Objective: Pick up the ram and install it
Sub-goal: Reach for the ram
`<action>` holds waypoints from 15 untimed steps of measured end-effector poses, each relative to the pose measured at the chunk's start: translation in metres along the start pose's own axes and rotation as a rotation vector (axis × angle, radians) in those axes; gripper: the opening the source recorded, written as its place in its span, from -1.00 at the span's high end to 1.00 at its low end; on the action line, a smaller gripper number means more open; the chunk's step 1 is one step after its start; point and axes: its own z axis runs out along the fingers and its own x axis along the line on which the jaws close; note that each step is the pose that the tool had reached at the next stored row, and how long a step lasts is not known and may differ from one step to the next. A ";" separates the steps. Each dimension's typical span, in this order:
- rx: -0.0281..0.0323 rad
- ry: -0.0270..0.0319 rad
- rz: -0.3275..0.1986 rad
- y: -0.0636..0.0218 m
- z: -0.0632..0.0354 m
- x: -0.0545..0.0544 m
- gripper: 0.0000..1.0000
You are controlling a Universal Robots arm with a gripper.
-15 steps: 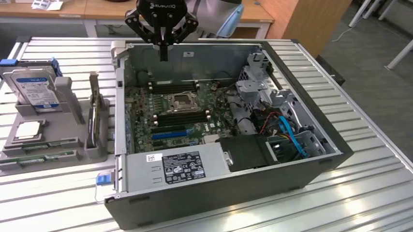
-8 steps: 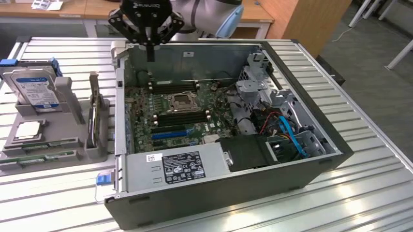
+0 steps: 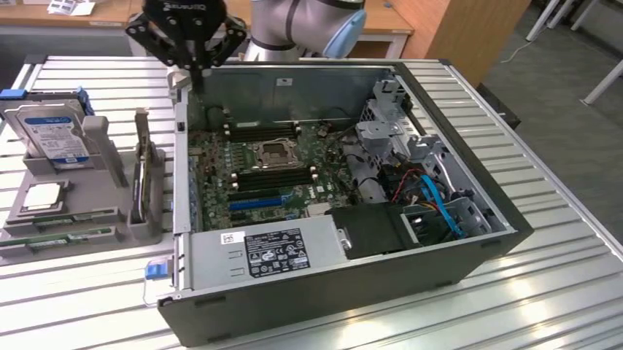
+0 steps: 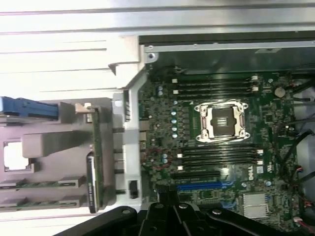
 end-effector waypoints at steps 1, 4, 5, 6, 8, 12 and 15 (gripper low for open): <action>0.0001 0.0000 0.000 -0.0007 -0.0002 0.005 0.79; 0.0002 -0.0001 0.000 -0.0023 -0.0006 0.018 0.79; 0.0002 0.0000 0.000 -0.0028 -0.0007 0.023 0.79; 0.0004 -0.0001 0.000 -0.0032 -0.0008 0.027 0.79; 0.0008 0.0000 0.000 -0.0040 -0.0011 0.036 0.79; 0.0025 -0.0002 0.000 -0.0055 -0.0016 0.055 0.79; 0.0044 -0.0003 0.000 -0.0067 -0.0019 0.068 0.79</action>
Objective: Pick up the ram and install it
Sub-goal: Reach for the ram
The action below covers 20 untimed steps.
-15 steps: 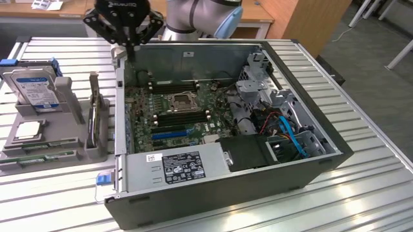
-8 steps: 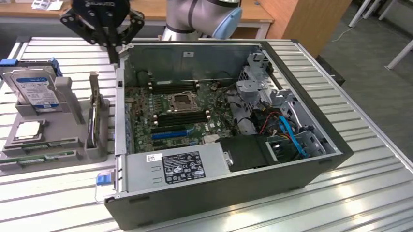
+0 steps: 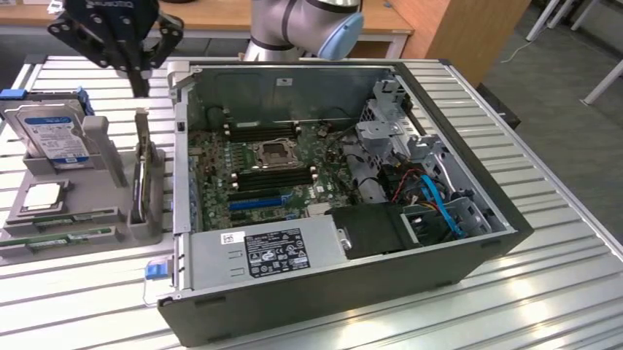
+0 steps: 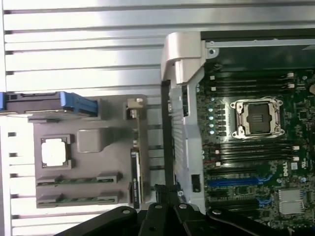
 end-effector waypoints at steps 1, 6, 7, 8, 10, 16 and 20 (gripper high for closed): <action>0.0006 -0.0001 0.000 -0.0004 -0.0001 0.004 0.79; 0.0051 -0.0004 0.000 -0.0026 -0.0007 0.027 0.79; 0.0060 -0.0005 0.000 -0.0031 -0.0008 0.031 0.79; 0.0071 -0.0006 0.000 -0.0036 -0.0010 0.036 0.79; 0.0094 -0.0007 0.000 -0.0046 -0.0013 0.045 0.79; 0.0158 -0.0013 0.000 -0.0075 -0.0020 0.072 0.79; 0.0198 -0.0015 -0.001 -0.0092 -0.0025 0.090 0.79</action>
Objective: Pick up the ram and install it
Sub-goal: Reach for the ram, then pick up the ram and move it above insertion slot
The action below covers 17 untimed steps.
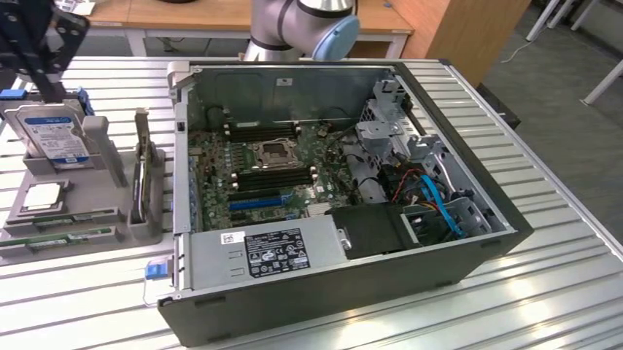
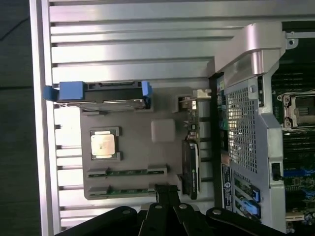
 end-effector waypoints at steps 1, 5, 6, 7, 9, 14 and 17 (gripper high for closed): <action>0.0010 -0.0001 0.000 -0.0004 -0.0001 0.004 0.79; 0.0030 -0.0003 0.000 -0.0021 -0.0006 0.023 0.79; 0.0033 -0.0002 0.000 -0.0025 -0.0008 0.027 0.79; 0.0033 -0.0001 -0.001 -0.0027 -0.0009 0.030 0.79; 0.0033 -0.0002 -0.002 -0.0027 -0.0009 0.030 0.79; 0.0032 -0.0002 -0.002 -0.0027 -0.0008 0.030 0.79; 0.0032 -0.0002 -0.002 -0.0027 -0.0008 0.030 0.79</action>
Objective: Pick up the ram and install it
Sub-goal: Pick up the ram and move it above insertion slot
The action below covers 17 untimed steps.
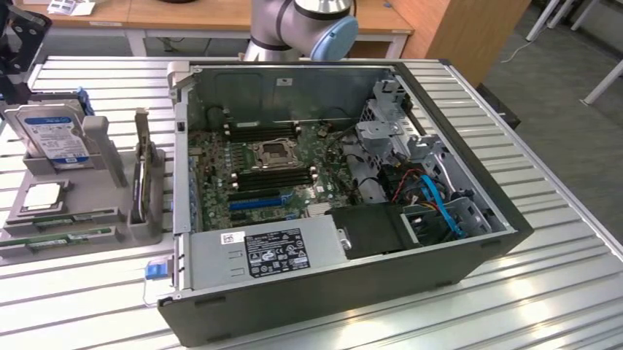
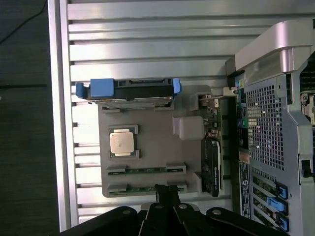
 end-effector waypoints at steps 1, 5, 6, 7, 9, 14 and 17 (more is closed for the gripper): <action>0.0000 0.0000 0.000 0.0000 0.0000 0.000 0.79; 0.0000 0.0000 -0.001 0.0000 0.0000 0.000 0.79; 0.0000 0.0000 -0.001 0.0000 0.0000 0.000 0.79; 0.0000 0.0000 -0.002 0.0000 0.0000 0.000 0.79; -0.0003 0.0003 -0.018 0.0000 0.0000 0.000 0.79; -0.0027 0.0019 -0.109 0.0000 0.0000 0.000 0.79; -0.0040 0.0029 -0.163 0.0000 0.0000 0.000 0.79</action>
